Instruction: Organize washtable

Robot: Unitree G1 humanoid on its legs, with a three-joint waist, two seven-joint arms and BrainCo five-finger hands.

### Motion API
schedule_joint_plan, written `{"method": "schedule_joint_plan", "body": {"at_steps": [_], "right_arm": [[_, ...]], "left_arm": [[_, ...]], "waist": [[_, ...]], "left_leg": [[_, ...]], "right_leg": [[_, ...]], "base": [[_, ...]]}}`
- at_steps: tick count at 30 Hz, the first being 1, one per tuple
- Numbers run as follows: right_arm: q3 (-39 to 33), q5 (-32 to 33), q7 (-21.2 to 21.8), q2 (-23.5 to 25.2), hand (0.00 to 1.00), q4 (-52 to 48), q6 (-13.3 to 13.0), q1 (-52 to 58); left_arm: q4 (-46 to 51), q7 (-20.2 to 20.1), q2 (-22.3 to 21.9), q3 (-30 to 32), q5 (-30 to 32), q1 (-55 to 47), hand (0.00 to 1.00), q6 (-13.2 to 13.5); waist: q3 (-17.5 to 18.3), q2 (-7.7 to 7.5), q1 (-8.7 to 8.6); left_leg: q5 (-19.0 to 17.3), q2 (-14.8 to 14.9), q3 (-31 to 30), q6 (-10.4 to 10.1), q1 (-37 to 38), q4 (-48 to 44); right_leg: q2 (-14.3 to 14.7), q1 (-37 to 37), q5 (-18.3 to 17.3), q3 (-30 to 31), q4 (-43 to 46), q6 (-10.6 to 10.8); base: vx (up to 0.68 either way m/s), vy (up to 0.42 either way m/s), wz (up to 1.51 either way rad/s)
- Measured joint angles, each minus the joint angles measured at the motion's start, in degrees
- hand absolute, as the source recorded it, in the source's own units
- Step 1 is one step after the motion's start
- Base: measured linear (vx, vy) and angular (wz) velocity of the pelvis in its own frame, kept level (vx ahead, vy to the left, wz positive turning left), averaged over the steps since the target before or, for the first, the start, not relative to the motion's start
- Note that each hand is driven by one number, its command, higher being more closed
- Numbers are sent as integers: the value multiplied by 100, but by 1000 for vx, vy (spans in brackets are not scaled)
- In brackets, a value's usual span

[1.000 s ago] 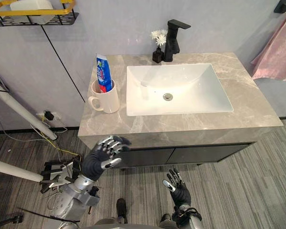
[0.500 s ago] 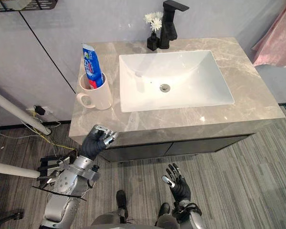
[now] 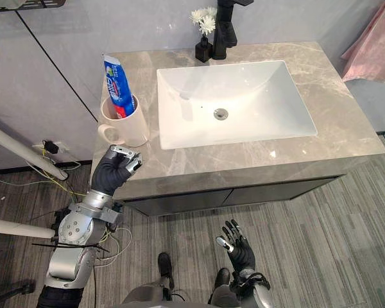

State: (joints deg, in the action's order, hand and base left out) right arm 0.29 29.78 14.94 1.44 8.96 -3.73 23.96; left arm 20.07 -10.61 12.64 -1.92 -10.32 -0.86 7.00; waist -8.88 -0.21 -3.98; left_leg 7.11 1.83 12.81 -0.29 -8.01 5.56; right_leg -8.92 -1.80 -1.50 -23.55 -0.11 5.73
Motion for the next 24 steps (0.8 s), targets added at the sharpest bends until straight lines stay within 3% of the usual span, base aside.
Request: {"method": "schedule_joint_plan", "body": {"at_steps": [13,24], "right_arm": [[-25,-15,-1,26,0,-138,8,3],[-16,-45,-5,41,0,-340,27,15]], "left_arm": [[-176,78,155,-12,212,465,100,-4],[-539,62,-13,-406,438,465,100,-35]], "waist": [[-128,1,-17],[-205,-15,-29]], "left_leg": [[-15,12,83,16,-58,-4],[-20,6,140,27,-107,-8]], "right_leg": [[2,-98,8,66,11,-7],[-13,-155,38,130,33,-15]], "base": [[4,8,-2],[11,8,-2]]}}
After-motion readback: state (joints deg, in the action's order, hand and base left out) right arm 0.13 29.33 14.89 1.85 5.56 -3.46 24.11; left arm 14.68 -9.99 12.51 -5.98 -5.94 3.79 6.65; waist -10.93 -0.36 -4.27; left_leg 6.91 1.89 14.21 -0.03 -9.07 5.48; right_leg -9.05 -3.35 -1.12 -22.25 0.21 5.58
